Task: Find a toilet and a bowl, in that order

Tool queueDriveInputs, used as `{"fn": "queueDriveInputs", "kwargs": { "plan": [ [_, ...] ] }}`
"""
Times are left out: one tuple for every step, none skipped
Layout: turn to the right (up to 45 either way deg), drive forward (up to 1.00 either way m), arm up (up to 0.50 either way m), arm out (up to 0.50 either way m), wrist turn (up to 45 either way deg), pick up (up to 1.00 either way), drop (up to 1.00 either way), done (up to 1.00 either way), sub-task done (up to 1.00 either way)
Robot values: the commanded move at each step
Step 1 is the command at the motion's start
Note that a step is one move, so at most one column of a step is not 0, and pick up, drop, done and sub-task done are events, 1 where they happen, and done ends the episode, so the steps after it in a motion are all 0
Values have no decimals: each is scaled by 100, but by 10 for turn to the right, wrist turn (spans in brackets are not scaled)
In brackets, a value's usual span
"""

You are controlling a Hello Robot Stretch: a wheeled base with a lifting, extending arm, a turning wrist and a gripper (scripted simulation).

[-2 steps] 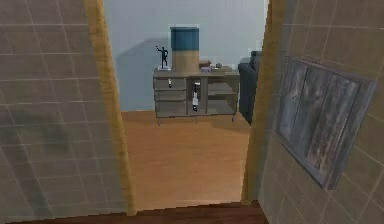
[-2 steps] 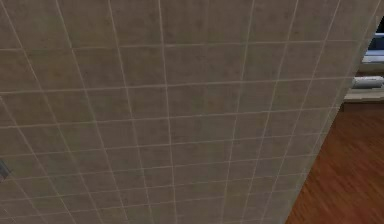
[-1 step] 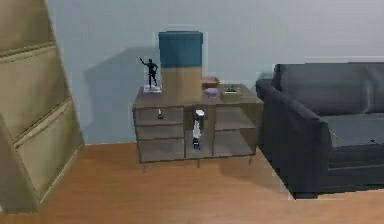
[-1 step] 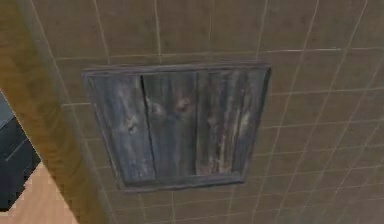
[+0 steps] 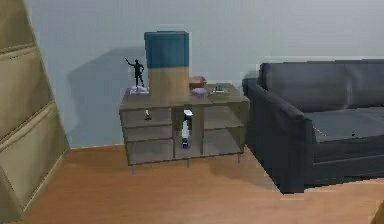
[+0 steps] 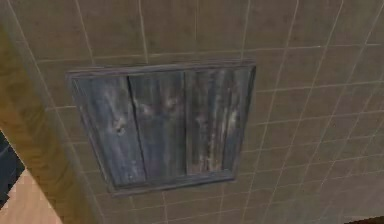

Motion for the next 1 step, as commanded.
{"fn": "queueDriveInputs", "kwargs": {
  "plan": [
    [0, 40, 0, 0, 0, 0, 0, 0, 0]
  ]
}}
